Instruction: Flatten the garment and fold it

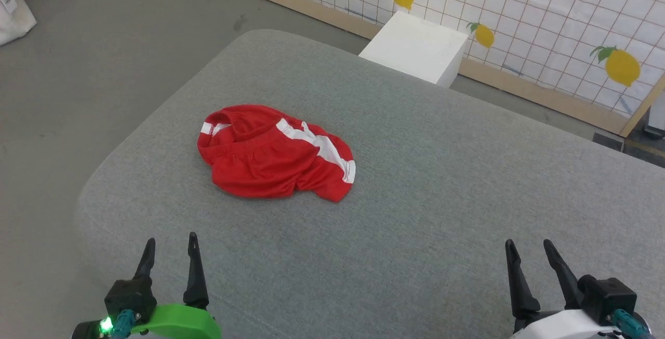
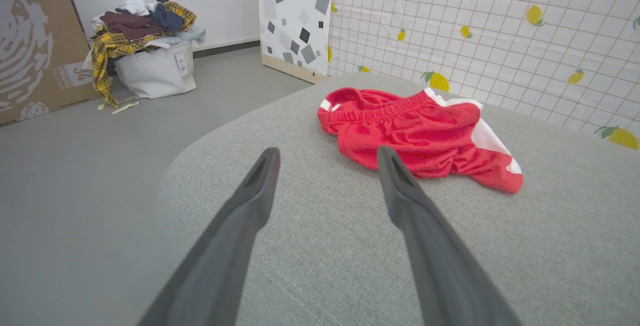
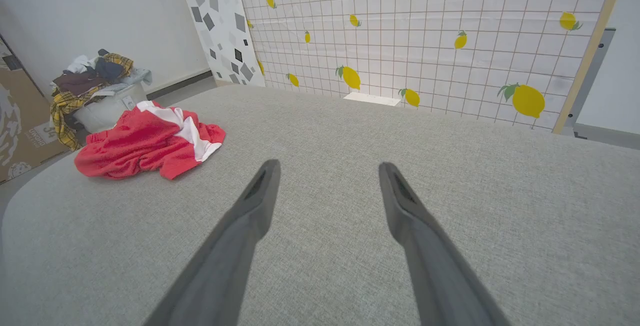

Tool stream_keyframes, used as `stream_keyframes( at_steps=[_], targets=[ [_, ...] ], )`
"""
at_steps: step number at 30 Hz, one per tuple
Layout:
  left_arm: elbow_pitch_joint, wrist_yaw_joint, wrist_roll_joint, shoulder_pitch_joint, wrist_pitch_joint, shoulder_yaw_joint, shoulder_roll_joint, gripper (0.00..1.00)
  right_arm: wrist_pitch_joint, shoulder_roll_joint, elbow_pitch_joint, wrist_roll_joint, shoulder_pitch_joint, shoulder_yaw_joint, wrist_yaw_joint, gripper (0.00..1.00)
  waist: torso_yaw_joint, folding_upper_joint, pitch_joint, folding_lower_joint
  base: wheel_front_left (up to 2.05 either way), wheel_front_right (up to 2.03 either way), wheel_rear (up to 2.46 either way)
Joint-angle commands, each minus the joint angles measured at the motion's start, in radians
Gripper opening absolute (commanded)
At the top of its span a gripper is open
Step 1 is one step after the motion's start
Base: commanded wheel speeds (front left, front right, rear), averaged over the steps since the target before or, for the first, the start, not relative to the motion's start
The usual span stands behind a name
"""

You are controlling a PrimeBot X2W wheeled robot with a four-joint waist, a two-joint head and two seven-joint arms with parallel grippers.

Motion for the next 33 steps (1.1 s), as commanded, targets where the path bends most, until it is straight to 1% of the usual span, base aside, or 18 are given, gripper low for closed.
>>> stream_keyframes(
  at_steps=[1, 3, 7, 9, 13, 15, 17, 20, 24, 26, 29, 33],
  targets=[
    [0.001, 0.005, -0.009, 0.01, -0.008, -0.001, -0.005, 1.0, -0.006, 0.0, 0.004, 0.003, 0.008, -0.002, -0.001, 1.0, 0.0, 0.0089, -0.001, -0.0001, 0.0, 0.0, 0.0],
    [0.003, 0.004, -0.011, 0.009, -0.008, 0.001, -0.005, 1.0, -0.006, 0.0, 0.004, 0.004, 0.009, -0.001, -0.001, 1.0, -0.002, 0.0089, -0.001, -0.0001, 0.0, 0.0, 0.0],
    [0.026, -0.021, -0.016, -0.031, -0.008, 0.003, 0.012, 1.0, -0.006, 0.0, 0.003, 0.001, 0.005, 0.005, -0.001, 1.0, -0.012, 0.0089, 0.008, -0.0001, 0.0, 0.0, 0.0],
    [0.06, -0.045, -0.028, -0.076, -0.003, 0.002, 0.028, 1.0, -0.006, 0.0, 0.001, -0.005, -0.001, 0.005, -0.001, 1.0, -0.02, 0.0089, 0.019, -0.0001, 0.0, 0.0, 0.0],
    [0.148, -0.077, -0.1, -0.226, 0.061, 0.025, 0.05, 1.0, -0.006, 0.0, -0.003, -0.034, -0.02, 0.0, -0.001, 1.0, -0.049, 0.0089, 0.066, -0.0001, 0.0, 0.0, 0.0],
    [0.202, -0.092, -0.14, -0.318, 0.108, 0.034, 0.066, 1.0, -0.006, 0.0, -0.006, -0.054, -0.037, -0.004, -0.001, 1.0, -0.072, 0.0089, 0.101, -0.0001, 0.0, 0.0, 0.0],
    [0.268, -0.105, -0.187, -0.406, 0.175, 0.04, 0.08, 1.0, -0.006, 0.0, -0.008, -0.073, -0.054, -0.009, -0.001, 1.0, -0.099, 0.0089, 0.137, -0.0001, 0.0, 0.0, 0.0],
    [0.379, -0.121, -0.239, -0.53, 0.293, 0.024, 0.118, 1.0, -0.002, 0.0, -0.012, -0.097, -0.079, -0.012, -0.001, 1.0, -0.147, 0.0089, 0.194, -0.0001, 0.0, 0.0, 0.0],
    [0.511, -0.128, -0.3, -0.647, 0.453, 0.004, 0.158, 1.0, 0.011, 0.0, -0.03, -0.119, -0.096, -0.023, -0.001, 1.0, -0.2, 0.0089, 0.253, -0.0001, 0.0, 0.0, 0.0],
    [0.569, -0.129, -0.329, -0.702, 0.53, -0.007, 0.169, 1.0, 0.018, 0.0, -0.043, -0.129, -0.1, -0.033, -0.001, 1.0, -0.22, 0.0089, 0.281, -0.0001, 0.0, 0.0, 0.0],
    [0.639, -0.131, -0.358, -0.758, 0.616, -0.025, 0.181, 1.0, 0.028, 0.0, -0.062, -0.139, -0.102, -0.043, -0.001, 1.0, -0.241, 0.0089, 0.313, -0.0001, 0.0, 0.0, 0.0],
    [0.706, -0.131, -0.352, -0.789, 0.66, -0.061, 0.204, 1.0, 0.038, 0.0, -0.084, -0.148, -0.108, -0.043, -0.001, 1.0, -0.257, 0.0089, 0.337, -0.0001, 0.0, 0.0, 0.0]
  ],
)
